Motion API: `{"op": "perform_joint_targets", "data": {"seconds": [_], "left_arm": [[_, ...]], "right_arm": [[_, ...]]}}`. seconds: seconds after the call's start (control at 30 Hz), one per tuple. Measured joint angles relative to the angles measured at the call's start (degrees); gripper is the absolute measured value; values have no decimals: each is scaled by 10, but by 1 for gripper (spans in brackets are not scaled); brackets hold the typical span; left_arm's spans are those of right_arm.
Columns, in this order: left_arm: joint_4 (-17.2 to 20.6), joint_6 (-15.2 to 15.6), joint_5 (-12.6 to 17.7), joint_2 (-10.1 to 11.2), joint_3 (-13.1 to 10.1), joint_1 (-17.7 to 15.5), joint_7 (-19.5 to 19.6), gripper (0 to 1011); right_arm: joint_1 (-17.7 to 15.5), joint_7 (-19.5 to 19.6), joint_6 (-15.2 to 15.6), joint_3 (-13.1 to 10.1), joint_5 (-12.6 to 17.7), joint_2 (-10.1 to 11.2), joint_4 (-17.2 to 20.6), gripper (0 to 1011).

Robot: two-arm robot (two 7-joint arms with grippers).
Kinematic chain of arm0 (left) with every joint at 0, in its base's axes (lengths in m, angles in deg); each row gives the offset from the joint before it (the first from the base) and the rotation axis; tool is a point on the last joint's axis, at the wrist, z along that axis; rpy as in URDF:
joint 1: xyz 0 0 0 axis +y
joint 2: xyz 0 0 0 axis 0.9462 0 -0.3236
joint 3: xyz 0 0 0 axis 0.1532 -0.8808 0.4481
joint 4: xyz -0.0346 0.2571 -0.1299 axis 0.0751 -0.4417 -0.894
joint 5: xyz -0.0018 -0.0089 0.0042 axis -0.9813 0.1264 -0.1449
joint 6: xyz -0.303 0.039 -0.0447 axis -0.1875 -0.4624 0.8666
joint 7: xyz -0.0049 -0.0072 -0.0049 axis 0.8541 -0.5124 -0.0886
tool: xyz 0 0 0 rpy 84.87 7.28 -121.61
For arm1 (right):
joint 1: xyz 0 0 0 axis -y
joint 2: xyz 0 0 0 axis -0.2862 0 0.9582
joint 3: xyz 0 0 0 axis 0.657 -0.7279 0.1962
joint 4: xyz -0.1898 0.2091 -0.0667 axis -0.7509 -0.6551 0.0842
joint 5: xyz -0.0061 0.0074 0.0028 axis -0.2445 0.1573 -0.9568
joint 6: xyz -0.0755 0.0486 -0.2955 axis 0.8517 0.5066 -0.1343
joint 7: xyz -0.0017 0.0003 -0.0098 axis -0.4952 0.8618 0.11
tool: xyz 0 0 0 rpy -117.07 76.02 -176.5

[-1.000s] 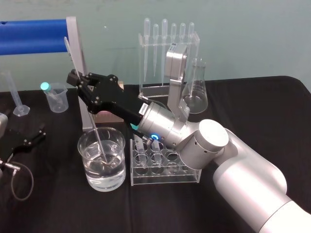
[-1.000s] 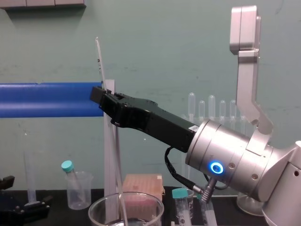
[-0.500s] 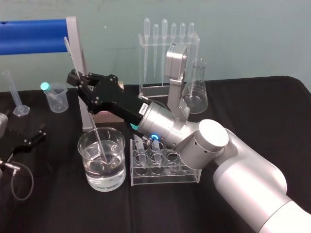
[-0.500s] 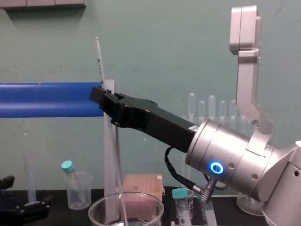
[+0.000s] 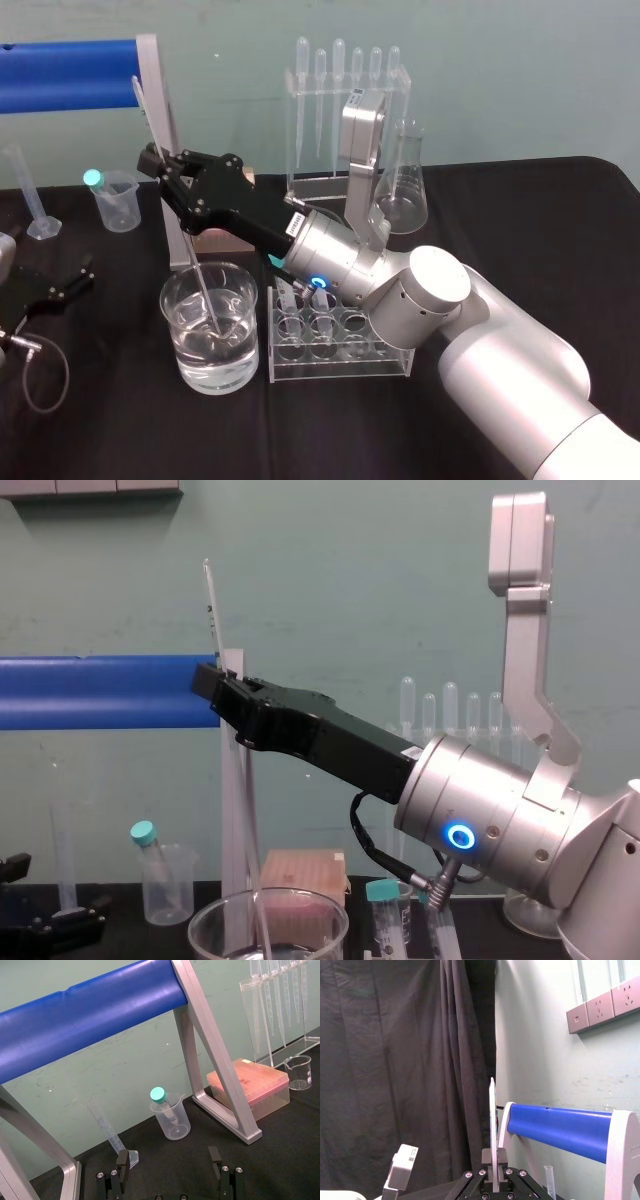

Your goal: Hold the thermometer with one hand and immerse one end into the beaker, then reinsert it into the test tube rack.

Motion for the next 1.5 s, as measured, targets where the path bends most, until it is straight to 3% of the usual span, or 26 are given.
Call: {"op": "perform_joint_targets", "data": {"seconds": [0.33, 0.83, 1.0, 1.13, 1.23, 1.5], "left_arm": [[0, 0, 0, 0, 0, 0, 0, 1008], [0, 0, 0, 0, 0, 0, 0, 1008], [0, 0, 0, 0, 0, 0, 0, 1008], [0, 0, 0, 0, 0, 0, 0, 1008], [0, 0, 0, 0, 0, 0, 0, 1008], [0, 0, 0, 0, 0, 0, 0, 1008]], "right_arm": [[-1, -17, -13, -7, 16, 0, 12, 53], [-12, -21, -45, -37, 48, 19, 110, 53], [-24, -1, -62, -63, 50, 37, 162, 53], [-40, 32, -67, -86, 32, 62, 204, 53], [-63, 66, -67, -112, 11, 89, 244, 53], [-127, 111, -49, -163, -5, 130, 302, 53]]}}
